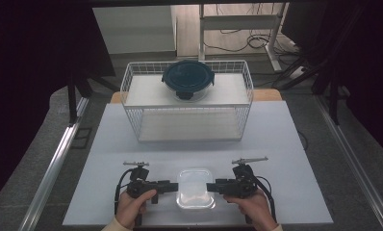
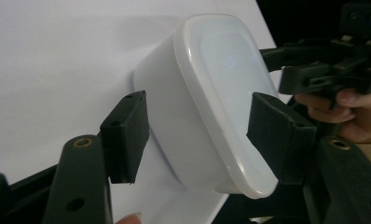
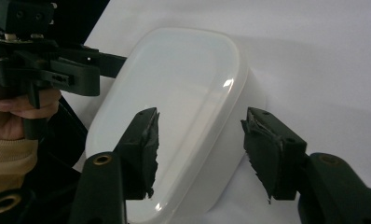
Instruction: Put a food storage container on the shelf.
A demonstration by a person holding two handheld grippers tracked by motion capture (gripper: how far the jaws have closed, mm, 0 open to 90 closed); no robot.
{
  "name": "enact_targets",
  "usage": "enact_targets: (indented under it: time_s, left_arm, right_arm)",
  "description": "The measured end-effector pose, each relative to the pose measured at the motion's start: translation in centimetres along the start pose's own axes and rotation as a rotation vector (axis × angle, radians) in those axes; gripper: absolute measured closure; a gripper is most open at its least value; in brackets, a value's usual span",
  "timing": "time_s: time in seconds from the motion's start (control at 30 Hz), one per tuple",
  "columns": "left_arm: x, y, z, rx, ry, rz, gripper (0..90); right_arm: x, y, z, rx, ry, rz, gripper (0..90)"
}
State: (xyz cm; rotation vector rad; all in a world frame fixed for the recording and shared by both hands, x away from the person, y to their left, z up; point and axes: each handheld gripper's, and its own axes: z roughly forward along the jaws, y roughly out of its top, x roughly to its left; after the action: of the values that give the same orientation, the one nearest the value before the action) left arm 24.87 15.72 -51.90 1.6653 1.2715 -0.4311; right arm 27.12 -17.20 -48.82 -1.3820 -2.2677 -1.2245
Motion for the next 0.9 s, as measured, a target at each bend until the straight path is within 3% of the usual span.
enact_targets:
  time_s: [0.1,0.13,0.17,0.27,0.43,0.7,0.9]
  left_arm:
    - [0.3,-0.2,0.5,0.023,-0.053,-0.021,44.1]
    - [0.3,-0.2,0.5,0.023,-0.053,-0.021,46.8]
    - [0.4,-0.3,0.9,0.031,-0.080,-0.038,50.8]
    - [0.4,-0.3,1.0,0.029,-0.078,-0.048,57.0]
    - [0.1,-0.4,0.3,0.001,-0.090,-0.045,69.0]
    - [-0.2,-0.4,-0.3,-0.003,-0.119,-0.025,75.0]
    - [-0.4,-0.4,-0.6,-0.012,-0.133,-0.008,78.9]
  right_arm:
    - [-0.2,-0.2,0.3,0.018,0.008,0.005,49.9]
    - [-0.3,-0.3,0.3,0.023,0.019,0.011,52.0]
    - [-0.4,-0.3,0.4,0.023,0.044,0.020,55.1]
    - [-0.6,-0.4,0.2,0.016,0.057,0.043,62.8]
    - [-1.0,-0.6,-0.3,0.009,0.097,0.080,66.6]
    - [-1.0,-0.7,-1.0,0.000,0.145,0.099,73.4]
    - [-0.5,-0.8,-1.6,-0.017,0.145,0.082,77.4]
